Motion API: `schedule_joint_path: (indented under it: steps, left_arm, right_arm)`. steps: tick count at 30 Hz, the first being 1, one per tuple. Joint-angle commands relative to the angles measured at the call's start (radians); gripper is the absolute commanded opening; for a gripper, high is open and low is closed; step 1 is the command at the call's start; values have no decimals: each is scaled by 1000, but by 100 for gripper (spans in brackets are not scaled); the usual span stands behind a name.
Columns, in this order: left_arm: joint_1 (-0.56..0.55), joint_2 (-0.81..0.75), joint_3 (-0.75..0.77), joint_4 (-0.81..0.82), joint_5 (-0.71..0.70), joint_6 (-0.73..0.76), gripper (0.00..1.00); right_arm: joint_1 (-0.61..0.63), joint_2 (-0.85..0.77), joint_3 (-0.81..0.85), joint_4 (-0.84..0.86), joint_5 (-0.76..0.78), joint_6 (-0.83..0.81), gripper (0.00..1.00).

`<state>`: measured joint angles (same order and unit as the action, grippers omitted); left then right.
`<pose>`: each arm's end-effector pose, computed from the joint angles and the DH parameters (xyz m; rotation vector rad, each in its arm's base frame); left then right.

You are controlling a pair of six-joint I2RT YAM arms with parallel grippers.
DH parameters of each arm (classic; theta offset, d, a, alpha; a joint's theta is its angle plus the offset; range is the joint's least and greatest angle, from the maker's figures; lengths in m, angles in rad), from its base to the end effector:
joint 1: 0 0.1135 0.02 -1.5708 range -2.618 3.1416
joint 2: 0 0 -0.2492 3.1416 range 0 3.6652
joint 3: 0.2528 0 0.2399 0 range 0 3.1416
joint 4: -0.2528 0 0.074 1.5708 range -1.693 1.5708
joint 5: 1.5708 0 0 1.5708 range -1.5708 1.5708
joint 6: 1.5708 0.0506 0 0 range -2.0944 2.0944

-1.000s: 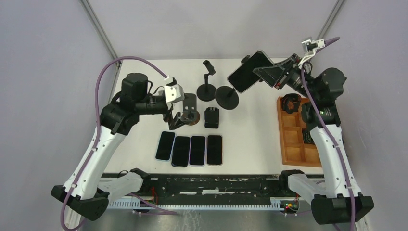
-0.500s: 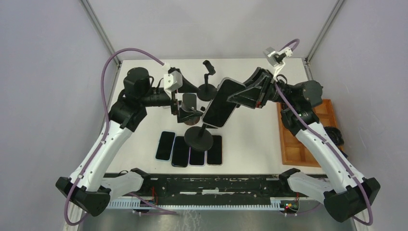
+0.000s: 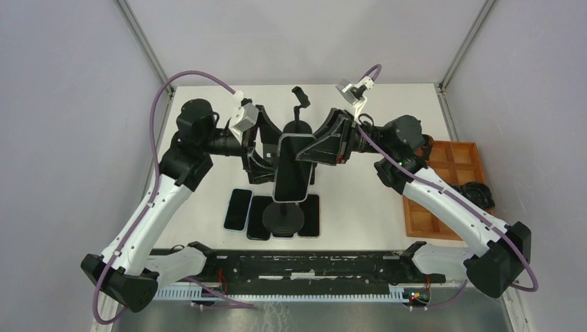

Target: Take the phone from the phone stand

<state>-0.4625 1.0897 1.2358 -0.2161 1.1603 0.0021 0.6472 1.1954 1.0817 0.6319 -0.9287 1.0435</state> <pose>0.1759 -0.1396 0.4210 1.2399 1.2514 -1.2790 0.1805 0.1872 0.4303 -0.7563 1.3416 1.8899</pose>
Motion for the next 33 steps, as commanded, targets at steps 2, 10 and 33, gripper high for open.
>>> schedule_joint_path:
  steps: [2,10,33]
  left_arm:
    - [-7,-25,-40,8,75,-46,100]
    - [-7,-36,-71,-52,89,-14,70]
    - [-7,50,183,-760,226,572,2]
  right_arm:
    - [59,17,67,173,128,-3,0]
    - [124,14,53,207,196,-29,0]
    - [194,44,294,-579,15,-636,58]
